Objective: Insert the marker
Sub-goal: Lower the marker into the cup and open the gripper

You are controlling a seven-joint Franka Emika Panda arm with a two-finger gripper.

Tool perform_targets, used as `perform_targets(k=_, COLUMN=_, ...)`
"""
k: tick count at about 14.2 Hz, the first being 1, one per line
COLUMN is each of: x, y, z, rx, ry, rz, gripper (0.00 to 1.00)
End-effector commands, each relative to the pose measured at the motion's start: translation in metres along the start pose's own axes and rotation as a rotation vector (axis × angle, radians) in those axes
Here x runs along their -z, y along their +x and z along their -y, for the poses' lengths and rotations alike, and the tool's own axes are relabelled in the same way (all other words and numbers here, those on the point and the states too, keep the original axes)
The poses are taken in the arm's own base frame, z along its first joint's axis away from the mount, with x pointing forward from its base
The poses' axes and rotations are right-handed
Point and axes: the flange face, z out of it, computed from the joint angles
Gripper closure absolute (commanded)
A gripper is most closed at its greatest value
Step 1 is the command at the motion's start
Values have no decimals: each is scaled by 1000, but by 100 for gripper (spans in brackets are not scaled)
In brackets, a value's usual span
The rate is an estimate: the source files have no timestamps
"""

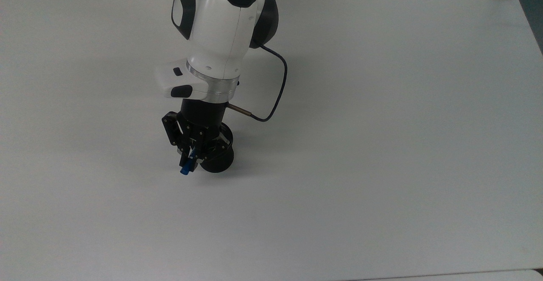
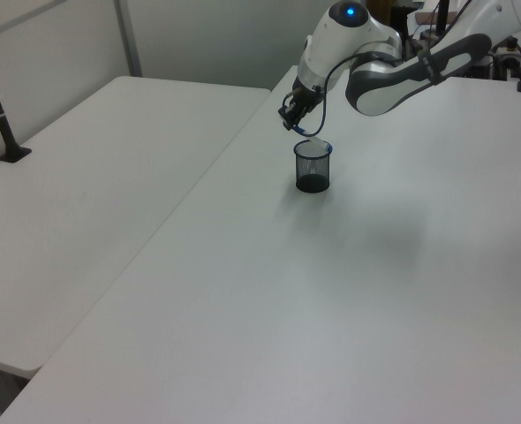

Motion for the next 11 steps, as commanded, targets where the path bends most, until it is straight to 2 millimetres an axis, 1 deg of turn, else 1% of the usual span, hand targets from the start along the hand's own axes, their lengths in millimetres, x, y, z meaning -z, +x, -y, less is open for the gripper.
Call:
perform_targets(k=1, x=5, y=3, z=2, rx=-48, ry=25, rz=-51, gripper=82)
perform_targets(k=4, x=4, y=3, z=2, rx=-47, ry=27, rz=-52, gripper=82)
perform_targets(k=8, x=0, y=-1, z=5, rx=-41, ry=26, rz=-45, gripper=62)
perform_targets(k=9, x=2, y=0, z=5, rx=-43, ry=28, rz=-47, gripper=53)
perform_targets(k=10, x=4, y=1, z=6, rx=-42, ry=30, rz=-49, gripper=39)
perform_targets(k=11, x=6, y=1, z=7, rx=-46, ry=34, rz=-50, gripper=30)
